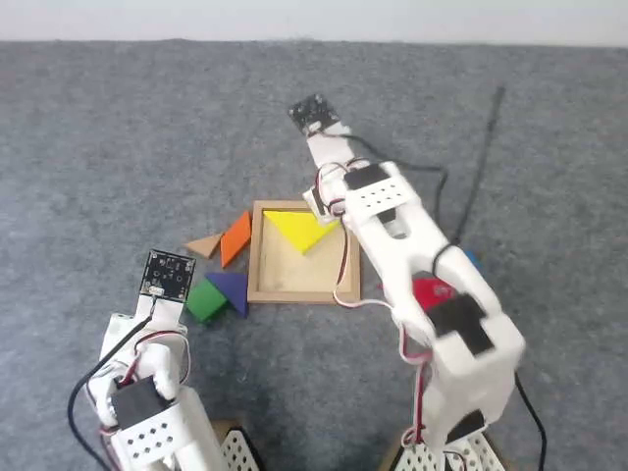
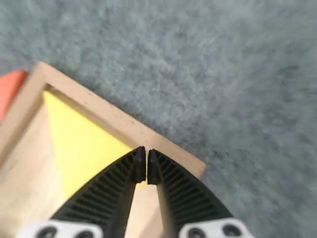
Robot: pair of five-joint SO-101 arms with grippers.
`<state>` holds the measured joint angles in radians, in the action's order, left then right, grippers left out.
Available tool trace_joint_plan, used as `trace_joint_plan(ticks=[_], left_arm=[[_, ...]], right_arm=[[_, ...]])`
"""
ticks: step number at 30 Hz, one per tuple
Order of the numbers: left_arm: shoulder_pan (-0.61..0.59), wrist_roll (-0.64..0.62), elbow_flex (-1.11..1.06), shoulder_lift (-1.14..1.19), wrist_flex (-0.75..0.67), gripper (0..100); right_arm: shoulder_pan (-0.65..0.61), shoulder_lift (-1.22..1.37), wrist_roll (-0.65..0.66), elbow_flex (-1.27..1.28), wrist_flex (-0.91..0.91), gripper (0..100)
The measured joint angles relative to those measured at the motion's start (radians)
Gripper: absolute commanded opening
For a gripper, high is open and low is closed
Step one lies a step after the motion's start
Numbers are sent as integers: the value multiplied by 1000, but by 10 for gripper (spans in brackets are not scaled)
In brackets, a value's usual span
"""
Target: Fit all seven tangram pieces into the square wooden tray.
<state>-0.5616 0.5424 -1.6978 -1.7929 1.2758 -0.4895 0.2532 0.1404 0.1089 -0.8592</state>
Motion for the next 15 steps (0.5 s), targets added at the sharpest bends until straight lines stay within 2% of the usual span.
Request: trace_joint_plan(ticks=[3,6,9,15], left_arm=[[0,0,0,0,0,15],[0,0,0,0,0,15],[0,0,0,0,0,15],[0,0,0,0,0,15]], right_arm=[[-25,-126,26,31,-132,13],[-101,-199,127,135,-152,14],[-160,-210,164,261,-54,16],[-137,-161,164,304,118,16]])
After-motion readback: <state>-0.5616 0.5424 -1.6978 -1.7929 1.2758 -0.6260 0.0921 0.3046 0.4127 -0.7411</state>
